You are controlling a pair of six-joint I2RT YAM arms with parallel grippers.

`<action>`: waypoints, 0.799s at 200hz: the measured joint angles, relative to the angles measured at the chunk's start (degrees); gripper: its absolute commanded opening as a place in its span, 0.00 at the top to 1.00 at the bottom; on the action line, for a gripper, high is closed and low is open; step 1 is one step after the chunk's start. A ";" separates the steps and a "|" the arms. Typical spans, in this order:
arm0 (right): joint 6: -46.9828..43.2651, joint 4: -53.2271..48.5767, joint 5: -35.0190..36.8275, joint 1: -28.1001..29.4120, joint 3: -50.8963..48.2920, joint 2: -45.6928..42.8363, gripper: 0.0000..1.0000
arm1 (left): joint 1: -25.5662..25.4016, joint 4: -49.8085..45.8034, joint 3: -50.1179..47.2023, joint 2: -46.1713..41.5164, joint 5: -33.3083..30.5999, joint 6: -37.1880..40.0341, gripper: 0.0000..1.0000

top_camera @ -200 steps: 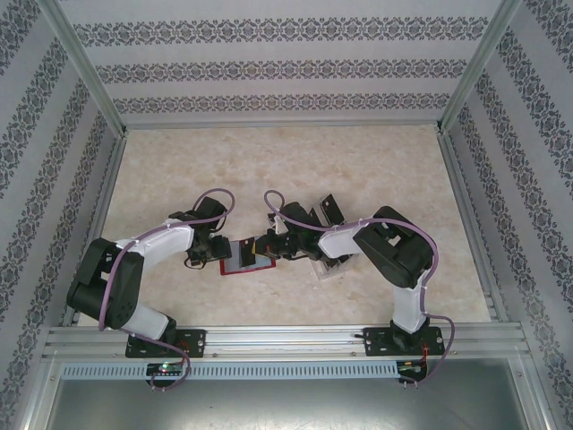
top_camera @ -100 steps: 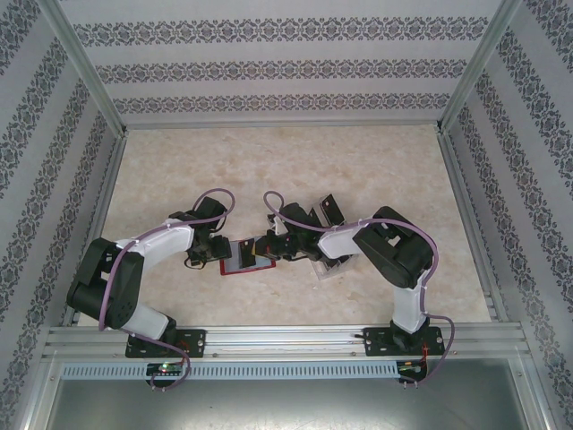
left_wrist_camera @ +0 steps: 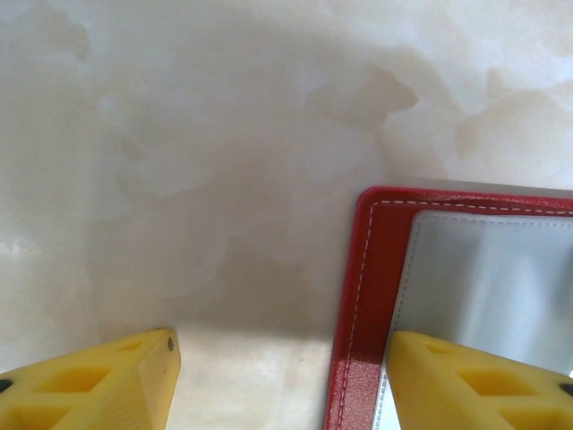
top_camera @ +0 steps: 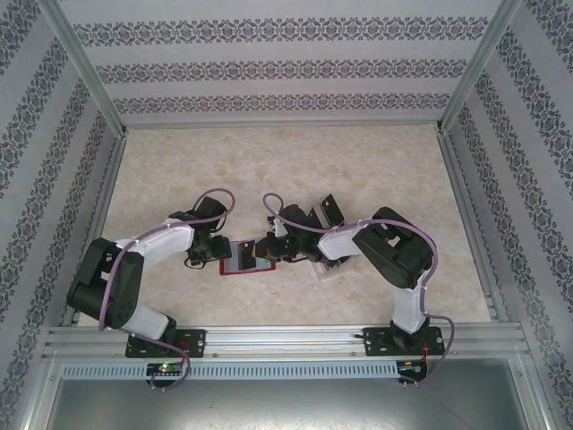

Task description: Put the credit cards into the card holder

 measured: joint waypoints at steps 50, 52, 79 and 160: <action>0.02 -1.36 0.44 0.50 1.68 0.07 1.00 | 0.00 0.00 0.00 0.00 0.13 0.00 0.36; 0.02 -1.42 0.44 0.52 1.81 0.11 1.00 | 0.00 0.02 0.00 0.00 0.13 0.00 0.36; 0.04 -1.73 0.57 1.05 2.58 0.70 1.00 | 0.00 0.00 0.00 0.00 0.13 0.00 0.35; -1.16 -5.64 2.10 1.51 2.58 -1.11 0.65 | 0.00 -0.68 1.86 -1.29 0.13 -0.04 0.33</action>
